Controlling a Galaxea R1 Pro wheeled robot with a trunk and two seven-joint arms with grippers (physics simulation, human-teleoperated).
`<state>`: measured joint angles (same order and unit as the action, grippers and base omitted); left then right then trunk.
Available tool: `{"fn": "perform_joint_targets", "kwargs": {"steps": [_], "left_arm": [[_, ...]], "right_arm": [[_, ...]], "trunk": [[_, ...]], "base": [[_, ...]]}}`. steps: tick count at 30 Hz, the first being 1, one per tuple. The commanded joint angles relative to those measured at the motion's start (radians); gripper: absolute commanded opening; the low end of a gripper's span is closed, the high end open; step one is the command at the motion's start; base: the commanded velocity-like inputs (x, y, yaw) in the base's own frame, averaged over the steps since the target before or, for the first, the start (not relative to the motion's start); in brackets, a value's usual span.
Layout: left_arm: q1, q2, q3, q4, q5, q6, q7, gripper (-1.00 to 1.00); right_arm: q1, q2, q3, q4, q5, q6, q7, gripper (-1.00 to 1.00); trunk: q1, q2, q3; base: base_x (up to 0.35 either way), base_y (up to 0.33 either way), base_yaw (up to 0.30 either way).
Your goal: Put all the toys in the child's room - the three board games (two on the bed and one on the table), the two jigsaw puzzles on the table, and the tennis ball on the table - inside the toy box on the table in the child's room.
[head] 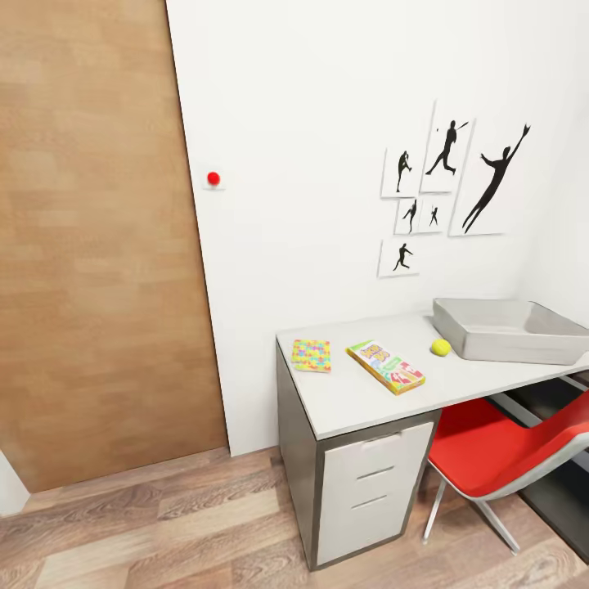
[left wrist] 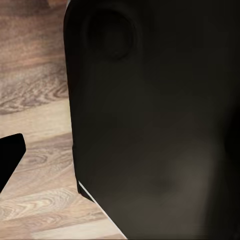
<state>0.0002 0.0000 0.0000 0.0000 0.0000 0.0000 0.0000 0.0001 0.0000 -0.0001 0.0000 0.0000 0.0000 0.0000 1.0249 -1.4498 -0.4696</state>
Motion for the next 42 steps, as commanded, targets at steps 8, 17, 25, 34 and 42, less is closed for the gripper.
{"fn": "perform_joint_targets", "kwargs": {"steps": [8,17,25,34,42], "left_arm": [[-0.002,-0.013,0.001,0.002,-0.001,-0.001,0.0,1.0],[-0.002,-0.027,0.002,0.002,-0.001,-0.002,0.0,1.0],[-0.002,-0.028,0.004,0.002,0.0,-0.002,0.0,1.0],[-0.002,-0.028,0.004,0.002,0.0,-0.002,0.0,1.0],[-0.002,-0.028,0.003,0.002,0.0,-0.002,0.0,1.0]], "right_arm": [[-0.002,0.009,-0.002,0.0,-0.011,0.001,0.001,1.0],[-0.002,0.032,-0.002,0.0,-0.01,0.001,0.002,1.0],[-0.002,0.037,-0.001,0.0,-0.012,0.002,0.002,1.0],[-0.002,0.039,0.0,0.0,-0.002,0.002,0.002,1.0],[-0.002,0.039,0.0,0.0,-0.002,0.002,0.002,1.0]], "trunk": [[0.0,0.0,0.0],[0.0,0.0,0.0],[0.0,0.0,0.0],[0.0,0.0,0.0],[0.0,0.0,0.0]], "base": [[0.0,0.0,0.0],[0.0,0.0,0.0],[0.0,0.0,-0.01],[0.0,0.0,-0.204],[0.0,0.0,-0.271]]}}
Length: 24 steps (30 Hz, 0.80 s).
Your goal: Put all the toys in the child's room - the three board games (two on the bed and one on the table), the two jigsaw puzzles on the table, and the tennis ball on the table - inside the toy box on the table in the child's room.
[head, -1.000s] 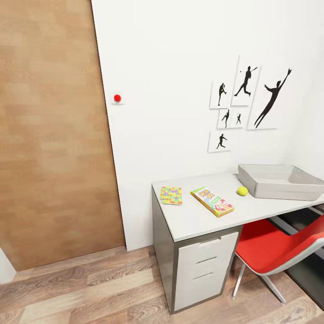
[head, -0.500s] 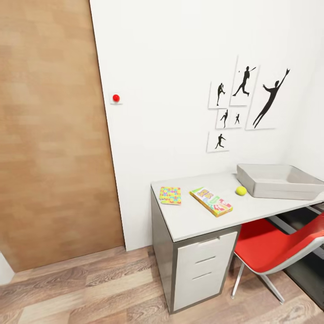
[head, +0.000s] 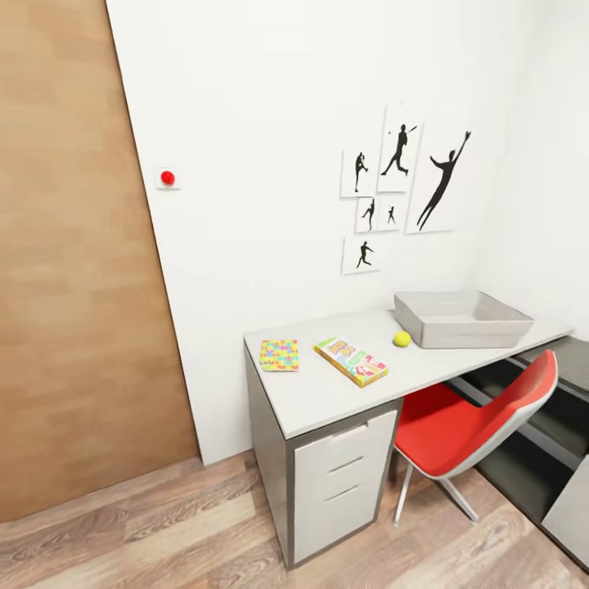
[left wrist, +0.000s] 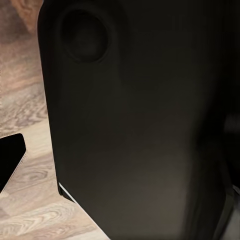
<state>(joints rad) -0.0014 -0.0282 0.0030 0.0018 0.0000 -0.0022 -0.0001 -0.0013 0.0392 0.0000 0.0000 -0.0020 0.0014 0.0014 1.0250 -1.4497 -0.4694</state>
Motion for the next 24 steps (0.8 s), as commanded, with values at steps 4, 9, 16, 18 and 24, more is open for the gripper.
{"fn": "perform_joint_targets", "kwargs": {"steps": [4,9,16,18,24], "left_arm": [[0.0,0.0,0.0,0.0,0.0,0.0,0.0,1.0],[0.0,0.001,0.001,0.0,0.0,0.0,0.0,1.0],[0.0,0.0,0.0,0.0,0.0,0.0,0.0,1.0],[0.0,0.0,-0.001,0.0,0.0,0.0,0.0,1.0],[0.0,-0.001,-0.001,0.0,0.0,0.001,0.0,1.0]], "right_arm": [[0.0,0.001,0.0,0.0,0.001,0.0,0.0,1.0],[0.0,0.002,0.0,0.0,0.003,0.0,0.0,1.0],[0.0,0.002,0.001,0.0,0.005,0.0,0.0,1.0],[0.0,0.002,0.001,0.0,0.005,0.0,0.0,1.0],[0.0,0.003,0.002,0.0,0.005,0.0,0.0,1.0]], "trunk": [[0.0,0.0,-0.001],[0.0,0.0,-0.001],[0.0,0.0,-0.001],[0.0,0.0,-0.001],[0.0,0.0,-0.001]], "base": [[0.0,0.0,-0.274],[0.0,0.0,-0.274],[0.0,0.0,-0.274],[0.0,0.0,-0.274],[0.0,0.0,-0.274]]}}
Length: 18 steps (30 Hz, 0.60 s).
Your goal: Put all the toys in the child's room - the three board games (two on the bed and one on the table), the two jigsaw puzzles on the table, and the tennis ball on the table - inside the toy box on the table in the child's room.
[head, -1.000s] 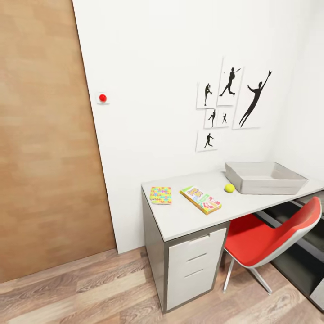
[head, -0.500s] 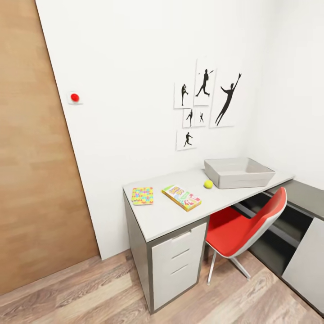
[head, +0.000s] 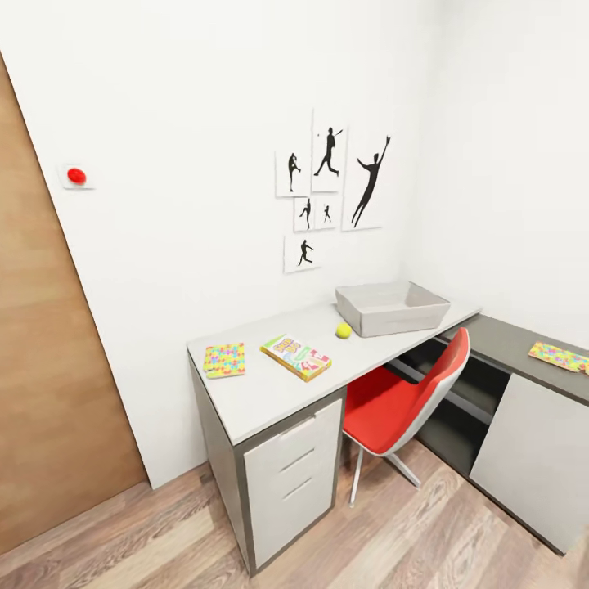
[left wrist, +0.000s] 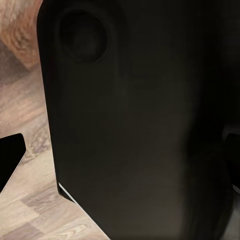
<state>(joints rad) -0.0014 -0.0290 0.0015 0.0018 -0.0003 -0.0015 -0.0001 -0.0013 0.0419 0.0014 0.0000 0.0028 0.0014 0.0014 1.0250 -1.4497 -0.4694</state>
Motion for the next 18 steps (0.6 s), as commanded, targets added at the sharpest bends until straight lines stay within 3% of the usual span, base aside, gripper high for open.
{"fn": "perform_joint_targets", "kwargs": {"steps": [1,18], "left_arm": [[0.0,0.0,0.0,0.0,0.0,0.0,0.0,1.0],[0.0,-0.002,-0.003,0.0,-0.001,0.0,0.0,1.0]], "right_arm": [[0.0,0.0,0.0,0.0,0.0,0.0,0.0,1.0],[0.0,0.001,0.0,0.0,0.0,0.0,0.0,1.0]], "trunk": [[0.0,0.0,-0.001],[0.0,0.0,-0.001]], "base": [[0.0,0.0,-0.274],[0.0,0.0,-0.273]]}}
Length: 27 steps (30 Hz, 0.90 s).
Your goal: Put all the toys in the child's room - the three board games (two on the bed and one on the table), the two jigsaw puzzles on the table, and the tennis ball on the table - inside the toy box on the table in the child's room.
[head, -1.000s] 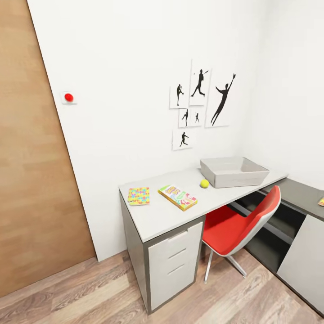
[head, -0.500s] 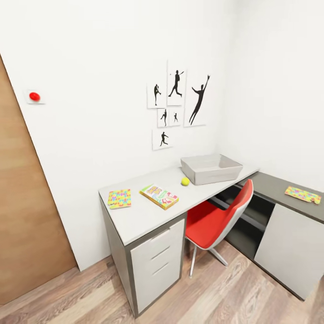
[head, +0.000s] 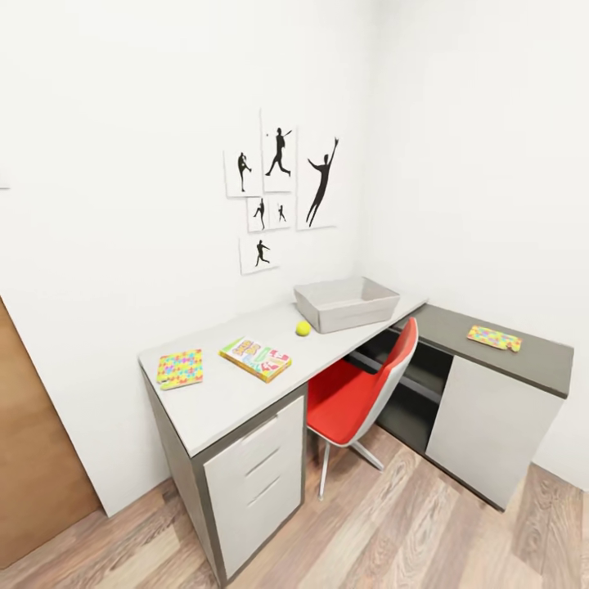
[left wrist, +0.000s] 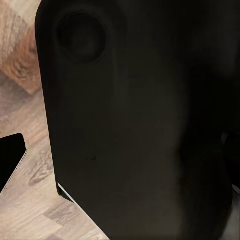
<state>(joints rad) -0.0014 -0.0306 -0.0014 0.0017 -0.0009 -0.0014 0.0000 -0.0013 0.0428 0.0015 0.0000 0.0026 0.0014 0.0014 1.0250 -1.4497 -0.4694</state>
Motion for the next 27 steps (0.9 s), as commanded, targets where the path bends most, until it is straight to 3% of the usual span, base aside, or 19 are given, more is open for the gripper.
{"fn": "perform_joint_targets", "kwargs": {"steps": [1,27], "left_arm": [[0.0,0.0,0.0,0.0,0.0,0.0,0.0,1.0],[0.0,-0.001,-0.001,0.0,-0.001,0.0,0.0,1.0]], "right_arm": [[0.0,0.0,0.0,0.0,0.0,0.0,0.0,1.0],[0.0,0.001,0.0,0.0,-0.003,0.0,0.0,1.0]], "trunk": [[0.0,0.0,-0.001],[0.0,0.0,-0.001]], "base": [[0.0,0.0,-0.273],[0.0,0.0,-0.273]]}}
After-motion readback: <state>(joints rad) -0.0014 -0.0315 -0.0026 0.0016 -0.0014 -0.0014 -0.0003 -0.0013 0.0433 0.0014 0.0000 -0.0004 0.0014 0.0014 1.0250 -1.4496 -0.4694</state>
